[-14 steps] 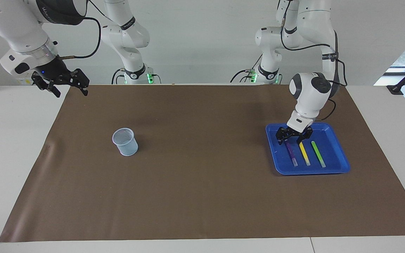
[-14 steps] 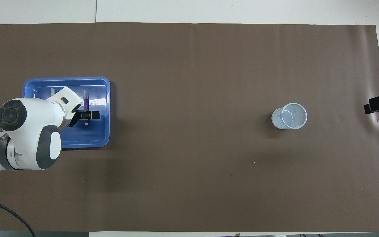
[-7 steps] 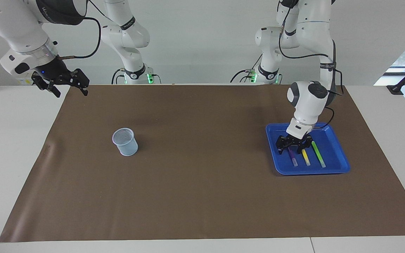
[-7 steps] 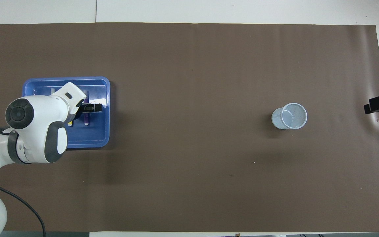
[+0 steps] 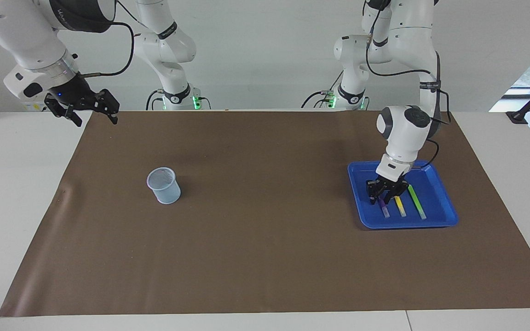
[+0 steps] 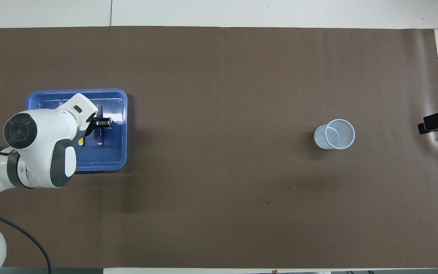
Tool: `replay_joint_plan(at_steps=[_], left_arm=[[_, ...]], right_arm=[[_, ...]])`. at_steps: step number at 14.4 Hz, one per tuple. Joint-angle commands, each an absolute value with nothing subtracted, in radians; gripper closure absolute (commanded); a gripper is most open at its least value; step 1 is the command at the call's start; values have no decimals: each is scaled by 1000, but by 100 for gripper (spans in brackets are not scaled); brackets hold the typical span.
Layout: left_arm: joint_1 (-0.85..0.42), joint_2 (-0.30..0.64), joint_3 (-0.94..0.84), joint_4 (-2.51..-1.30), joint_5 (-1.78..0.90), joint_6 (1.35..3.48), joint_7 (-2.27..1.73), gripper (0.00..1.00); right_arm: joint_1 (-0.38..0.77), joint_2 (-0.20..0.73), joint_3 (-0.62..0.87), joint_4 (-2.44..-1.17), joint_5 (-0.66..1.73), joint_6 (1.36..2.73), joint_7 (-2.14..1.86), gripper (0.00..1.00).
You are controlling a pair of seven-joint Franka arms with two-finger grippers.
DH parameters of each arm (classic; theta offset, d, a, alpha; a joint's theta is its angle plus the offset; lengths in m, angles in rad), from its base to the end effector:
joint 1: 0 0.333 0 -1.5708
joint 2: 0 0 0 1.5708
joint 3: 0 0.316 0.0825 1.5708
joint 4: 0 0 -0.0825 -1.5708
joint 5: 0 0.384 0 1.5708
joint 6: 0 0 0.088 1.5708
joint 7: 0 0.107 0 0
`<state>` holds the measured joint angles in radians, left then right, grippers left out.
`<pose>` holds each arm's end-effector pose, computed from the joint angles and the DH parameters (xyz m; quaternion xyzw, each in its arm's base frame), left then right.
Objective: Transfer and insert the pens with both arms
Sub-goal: 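Close the left gripper on the purple pen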
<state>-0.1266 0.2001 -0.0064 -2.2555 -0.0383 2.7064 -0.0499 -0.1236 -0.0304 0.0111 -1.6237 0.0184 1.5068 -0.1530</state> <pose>0.5577 -0.0732 0.2996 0.9918 -0.0249 0.1235 0.0222 0.5339 -0.0581 0.6110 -0.9988 -0.0204 0.0417 0.0147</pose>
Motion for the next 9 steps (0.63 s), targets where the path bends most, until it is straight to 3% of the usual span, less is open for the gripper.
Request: replay_joint_plan(at_steps=[1, 6, 9], left_arm=[[-135, 216, -2, -2252, -18, 2724, -58, 100], [-138, 184, 3, -2234, -18, 2703, -58, 100], [-138, 117, 2, -2146, -18, 2511, -64, 100]], right_arm=[[-130, -49, 34, -1637, 28, 1496, -149, 0], [-130, -58, 51, -1651, 28, 1493, -147, 0], [-132, -60, 51, -1657, 93, 1477, -150, 0]])
